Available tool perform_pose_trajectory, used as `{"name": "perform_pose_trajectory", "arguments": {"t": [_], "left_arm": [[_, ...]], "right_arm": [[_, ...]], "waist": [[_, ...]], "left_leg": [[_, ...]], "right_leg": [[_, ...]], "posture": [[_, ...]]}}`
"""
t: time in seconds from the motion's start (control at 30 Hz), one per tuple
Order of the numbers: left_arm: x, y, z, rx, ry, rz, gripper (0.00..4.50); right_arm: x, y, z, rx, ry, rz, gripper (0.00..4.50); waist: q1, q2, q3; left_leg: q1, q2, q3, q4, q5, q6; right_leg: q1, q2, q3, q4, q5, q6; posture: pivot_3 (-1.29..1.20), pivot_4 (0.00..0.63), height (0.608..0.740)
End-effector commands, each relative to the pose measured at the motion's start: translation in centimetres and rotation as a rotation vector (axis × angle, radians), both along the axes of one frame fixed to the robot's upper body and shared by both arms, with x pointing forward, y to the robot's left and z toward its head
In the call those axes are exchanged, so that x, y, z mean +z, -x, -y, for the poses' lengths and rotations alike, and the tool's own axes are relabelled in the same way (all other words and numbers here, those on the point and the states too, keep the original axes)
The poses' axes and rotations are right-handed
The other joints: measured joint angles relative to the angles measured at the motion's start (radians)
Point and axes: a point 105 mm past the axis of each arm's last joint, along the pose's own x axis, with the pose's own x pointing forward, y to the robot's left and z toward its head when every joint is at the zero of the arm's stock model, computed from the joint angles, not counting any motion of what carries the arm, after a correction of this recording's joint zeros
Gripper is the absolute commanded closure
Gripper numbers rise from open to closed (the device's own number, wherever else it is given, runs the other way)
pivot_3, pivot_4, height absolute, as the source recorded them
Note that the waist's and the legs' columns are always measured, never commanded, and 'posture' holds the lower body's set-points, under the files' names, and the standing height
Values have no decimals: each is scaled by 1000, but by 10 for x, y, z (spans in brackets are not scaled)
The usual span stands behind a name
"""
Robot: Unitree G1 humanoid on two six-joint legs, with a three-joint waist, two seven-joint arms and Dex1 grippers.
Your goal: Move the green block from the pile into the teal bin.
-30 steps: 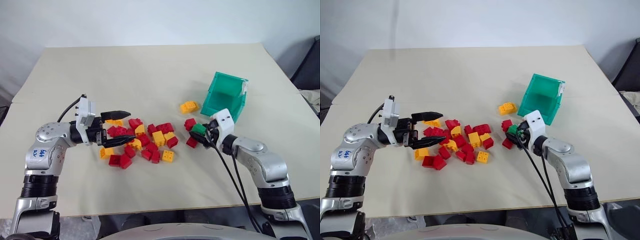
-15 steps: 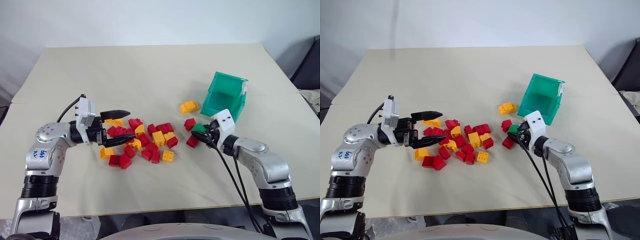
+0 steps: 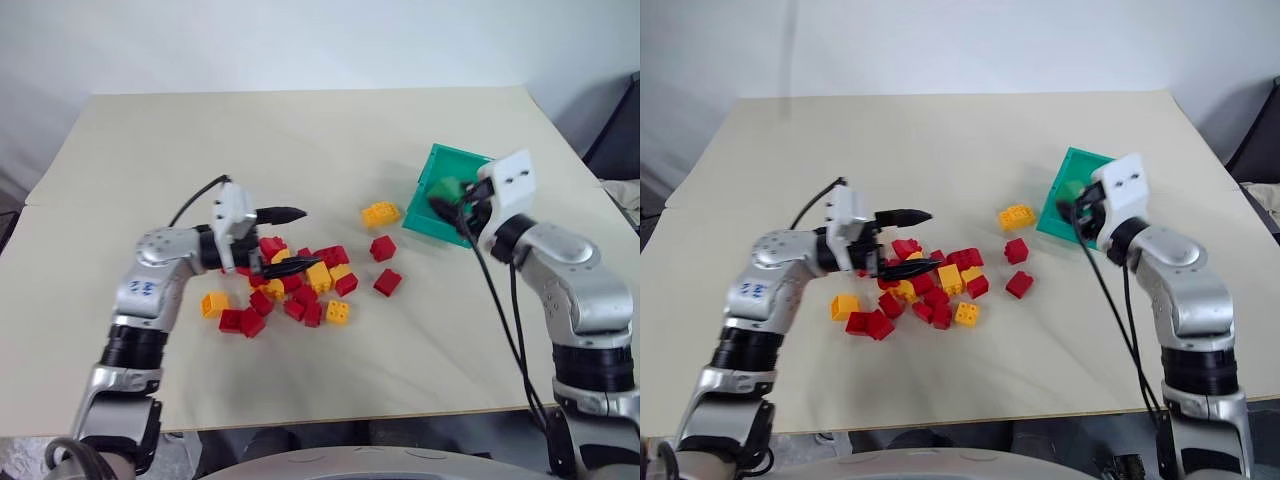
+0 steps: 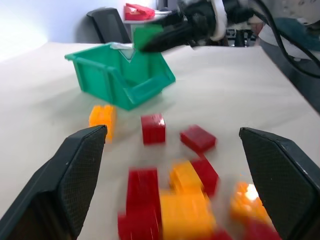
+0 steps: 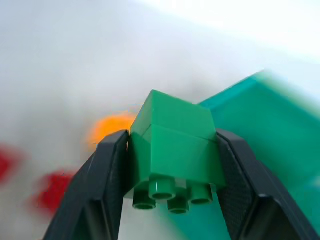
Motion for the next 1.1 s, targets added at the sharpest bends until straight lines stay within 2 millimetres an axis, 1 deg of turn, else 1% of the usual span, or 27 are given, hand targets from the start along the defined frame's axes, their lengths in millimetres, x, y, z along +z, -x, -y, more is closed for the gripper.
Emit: {"name": "perform_pose_trajectory", "arguments": {"t": [0.03, 0.1, 0.13, 0.2, 0.3, 0.33, 0.37, 0.5, 0.53, 0.57, 0.63, 0.7, 0.77, 0.8, 0.83, 0.87, 0.9, 0.93, 0.97, 1.0, 1.03, 1.1], "left_arm": [[10, -9, 12, 42, 17, 46, 0], [11, -14, 18, 50, 27, 59, 0], [13, -18, 21, 65, 31, 68, 0], [17, -23, 25, 76, 50, 93, 0], [18, -27, 24, 87, 67, 81, 0], [17, -27, 25, 78, 65, 70, 0], [17, -25, 25, 58, 71, 59, 0], [16, -20, 18, 39, 76, 60, 0], [16, -18, 13, 37, 86, 57, 0], [18, -15, 5, 49, 92, 71, 0], [15, -12, -18, 99, 70, 65, 0], [14, -8, -40, 144, 55, 50, 0], [8, -1, -69, 206, 12, 22, 0], [7, 5, -80, 212, -2, 24, 0], [7, 9, -86, 211, -11, 27, 0], [6, 13, -92, 211, -9, 13, 0], [1, 19, -104, 224, -35, -16, 0], [-9, 29, -124, 258, -71, -54, 0], [-14, 36, -138, 281, -98, -79, 0], [-20, 42, -151, 310, -121, -101, 0], [-22, 47, -160, 334, -130, -113, 0], [-23, 51, -172, 372, -120, -128, 0]], "right_arm": [[13, -13, 16, -75, 35, 78, 2452], [12, -21, 17, -77, 45, 80, 2452], [11, -26, 16, -68, 49, 79, 1892], [9, -31, 13, -50, 64, 76, 1462], [9, -34, 14, -44, 67, 82, 424], [9, -33, 14, -42, 67, 83, 151], [9, -33, 14, -37, 67, 83, 26], [8, -28, 12, 1, 66, 79, 26], [8, -23, 8, 42, 69, 78, 26], [7, -14, 1, 115, 84, 84, 26], [1, 3, -5, 238, 133, 97, 26], [-6, 20, -7, 343, 153, 84, 26], [-19, 46, -10, 515, 154, 37, 26], [-25, 57, -9, 580, 149, 5, 26], [-28, 63, -8, 619, 145, -15, 26], [-31, 69, -6, 651, 137, -38, 26], [-39, 76, -1, 684, 145, -83, 26], [-53, 83, 10, 710, 173, -151, 26], [-62, 88, 18, 729, 192, -201, 26], [-69, 91, 26, 733, 207, -238, 26], [-73, 91, 31, 732, 207, -256, 26], [-76, 89, 36, 717, 200, -265, 26]], "waist": [[-2, 0, 0], [-5, 0, 0], [-6, 0, 0], [-6, 0, 0], [-6, 0, 0], [-5, 0, 0], [-5, 0, 0], [-2, 0, 0], [-1, 0, 0], [-1, 0, 0], [-2, 0, 0], [-3, 1, 1], [-3, 1, 1], [-3, 1, 1], [-2, 1, 1], [-2, 1, 1], [-1, 1, 1], [-1, 1, 1], [-2, 1, 1], [-2, 1, 1], [-2, 1, 1], [0, 1, 1]], "left_leg": [[0, 0, 0, 0, 0, 0], [0, 0, 1, -2, 0, 0], [0, 0, 2, -2, 1, -1], [0, 0, 6, -2, 1, -1], [0, 3, 9, -1, 1, -1], [0, 3, 9, -1, 1, -1], [0, 3, 9, -1, 1, -1], [0, 3, 9, -1, 1, -1], [0, 3, 9, -1, 1, -1], [0, 3, 9, -1, 1, -1], [0, 4, 9, -2, 1, -1], [0, 4, 8, -2, 1, -1], [0, 4, 8, -2, 1, -1], [0, 4, 8, -2, 1, -1], [0, 4, 6, -2, 1, -1], [1, 4, 4, -2, 0, -1], [1, 4, 2, -2, 0, -1], [1, 4, 1, -1, 0, -1], [1, 4, 1, -1, 0, -1], [2, 4, 1, -1, 0, -1], [2, 4, 1, -1, -1, -1], [2, 5, 1, -1, -1, -1]], "right_leg": [[0, 0, 0, 0, 0, 0], [-1, 2, 0, -1, 0, -1], [-1, 2, 0, -1, -1, -1], [-1, 2, -1, -1, -1, -1], [-1, 1, -1, 0, 0, -1], [-1, 1, -1, 0, 0, -1], [-1, 1, -1, -1, 0, -1], [-1, 1, -1, -1, 0, -1], [-1, 1, -1, -1, 0, -1], [-1, 1, -1, -1, 0, -1], [-1, 1, -1, -1, 0, -1], [-1, 2, -1, -2, -1, -1], [-1, 2, -1, -2, -1, 0], [-1, 2, -1, -2, -1, 0], [-1, 1, -1, -2, -1, 0], [0, 1, -1, -2, -1, 0], [0, 1, -1, -2, 0, 0], [0, 1, -1, -2, 0, 0], [0, 0, 0, -1, 0, 0], [1, 0, 0, -1, 0, 0], [1, 0, 0, -1, -1, -1], [1, 0, -1, -1, -1, -1]], "posture": [[0, 150, 740], [0, 150, 740], [0, 150, 740], [0, 150, 740], [0, 150, 740], [0, 150, 740], [0, 150, 740], [0, 150, 740], [0, 150, 740], [0, 150, 740], [0, 150, 740], [0, 150, 740], [0, 150, 740], [0, 150, 740], [0, 150, 740], [0, 150, 740], [0, 150, 740], [0, 150, 740], [0, 150, 740], [0, 150, 740], [0, 150, 740], [0, 150, 740]]}}
